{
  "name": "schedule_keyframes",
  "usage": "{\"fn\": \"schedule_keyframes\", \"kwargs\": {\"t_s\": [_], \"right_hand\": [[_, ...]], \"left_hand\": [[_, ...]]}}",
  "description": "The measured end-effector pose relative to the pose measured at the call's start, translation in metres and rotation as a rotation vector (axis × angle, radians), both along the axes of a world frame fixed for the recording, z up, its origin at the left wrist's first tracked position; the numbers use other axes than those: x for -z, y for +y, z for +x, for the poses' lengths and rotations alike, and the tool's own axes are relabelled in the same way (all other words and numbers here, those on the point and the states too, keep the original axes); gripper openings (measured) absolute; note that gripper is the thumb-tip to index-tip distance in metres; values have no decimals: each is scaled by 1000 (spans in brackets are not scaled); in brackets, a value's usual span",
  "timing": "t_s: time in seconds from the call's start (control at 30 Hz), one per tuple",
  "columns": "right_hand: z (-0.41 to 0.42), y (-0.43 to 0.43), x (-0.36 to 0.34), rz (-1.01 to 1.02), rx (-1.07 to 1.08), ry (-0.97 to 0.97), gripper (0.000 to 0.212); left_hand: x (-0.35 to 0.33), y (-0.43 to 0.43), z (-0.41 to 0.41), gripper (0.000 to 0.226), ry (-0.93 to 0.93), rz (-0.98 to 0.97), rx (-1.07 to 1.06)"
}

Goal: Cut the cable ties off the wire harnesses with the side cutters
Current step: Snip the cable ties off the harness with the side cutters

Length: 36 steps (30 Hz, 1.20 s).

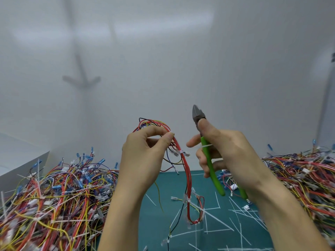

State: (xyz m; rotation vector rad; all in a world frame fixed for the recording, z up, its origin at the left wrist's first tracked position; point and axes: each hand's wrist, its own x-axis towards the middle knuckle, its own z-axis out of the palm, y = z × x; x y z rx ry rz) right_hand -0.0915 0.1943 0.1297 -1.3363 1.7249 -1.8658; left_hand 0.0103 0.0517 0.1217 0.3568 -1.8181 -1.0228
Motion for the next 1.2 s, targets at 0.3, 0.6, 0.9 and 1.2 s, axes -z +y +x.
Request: {"fn": "schedule_keyframes", "kwargs": {"t_s": [0.3,0.6,0.9,1.2], "right_hand": [[0,1,3,147,60,224,55],[2,-14,11,50,323,205,20],[-5,-19,14,-117,296,-177,7],[-3,-20,13,-252,290,-251,17]], "left_hand": [[4,-5,0,12,-23,11,-98],[2,0,-2,16,-50,60,25],[1,1,4,14,-131,-29,-103],[-8,22,3,16,-160,-142,21]]}}
